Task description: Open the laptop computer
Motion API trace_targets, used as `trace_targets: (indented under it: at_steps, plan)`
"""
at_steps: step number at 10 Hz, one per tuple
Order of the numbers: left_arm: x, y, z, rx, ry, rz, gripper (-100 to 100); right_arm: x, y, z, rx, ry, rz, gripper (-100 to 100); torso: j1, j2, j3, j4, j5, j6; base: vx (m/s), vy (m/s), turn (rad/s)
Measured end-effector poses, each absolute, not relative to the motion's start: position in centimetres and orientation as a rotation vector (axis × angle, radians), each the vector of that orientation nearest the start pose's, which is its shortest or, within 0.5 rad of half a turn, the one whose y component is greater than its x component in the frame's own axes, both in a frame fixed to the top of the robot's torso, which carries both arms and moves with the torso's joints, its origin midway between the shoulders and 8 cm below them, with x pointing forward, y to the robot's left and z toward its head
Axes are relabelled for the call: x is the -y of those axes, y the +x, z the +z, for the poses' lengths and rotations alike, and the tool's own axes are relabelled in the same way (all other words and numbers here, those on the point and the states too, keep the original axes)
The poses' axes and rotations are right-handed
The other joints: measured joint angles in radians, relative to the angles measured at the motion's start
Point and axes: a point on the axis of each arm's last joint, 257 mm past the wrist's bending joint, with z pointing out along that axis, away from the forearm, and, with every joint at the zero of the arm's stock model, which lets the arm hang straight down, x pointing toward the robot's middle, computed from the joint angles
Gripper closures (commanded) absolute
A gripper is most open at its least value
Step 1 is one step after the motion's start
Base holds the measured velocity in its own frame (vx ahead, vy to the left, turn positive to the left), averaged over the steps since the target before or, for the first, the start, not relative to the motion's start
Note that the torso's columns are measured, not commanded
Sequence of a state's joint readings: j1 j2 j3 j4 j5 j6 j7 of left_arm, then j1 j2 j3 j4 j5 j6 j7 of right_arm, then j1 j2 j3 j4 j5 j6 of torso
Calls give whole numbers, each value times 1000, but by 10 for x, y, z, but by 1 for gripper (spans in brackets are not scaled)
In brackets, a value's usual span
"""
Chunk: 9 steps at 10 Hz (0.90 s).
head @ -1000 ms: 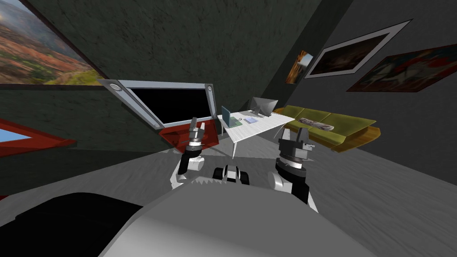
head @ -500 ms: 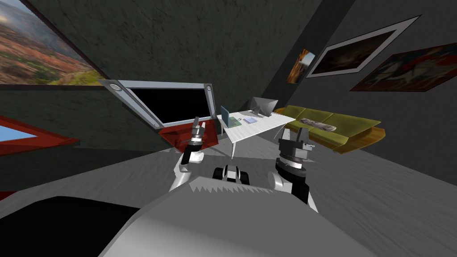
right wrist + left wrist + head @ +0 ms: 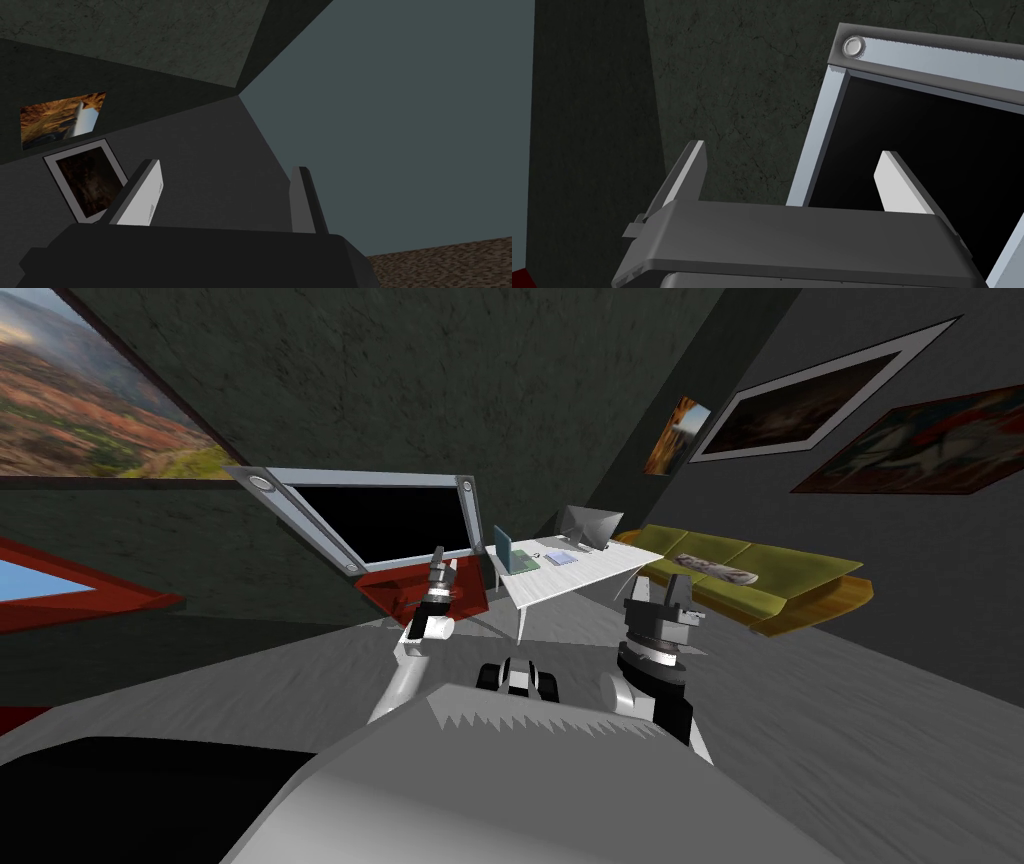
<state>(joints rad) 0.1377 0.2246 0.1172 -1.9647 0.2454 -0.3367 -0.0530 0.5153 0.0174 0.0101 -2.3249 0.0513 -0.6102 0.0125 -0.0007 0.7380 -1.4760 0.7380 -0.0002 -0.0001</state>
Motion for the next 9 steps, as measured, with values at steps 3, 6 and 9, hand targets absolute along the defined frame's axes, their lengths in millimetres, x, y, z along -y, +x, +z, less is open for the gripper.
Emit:
trace_targets:
  at_steps: [3,6,9]
  plan:
    - [-339,476,-4,-726,-776,-1319,-100,266,315,58,-534,519,1293,0,1,0,0,0,0,0,11,-43,19]
    - [-361,496,-8,-709,-818,-1311,-100,266,315,58,-534,519,1293,0,0,0,0,0,0,0,11,-54,28]
    - [-386,518,-6,-683,-875,-1305,-100,266,315,58,-534,519,1293,0,0,0,0,0,0,0,17,-63,18]
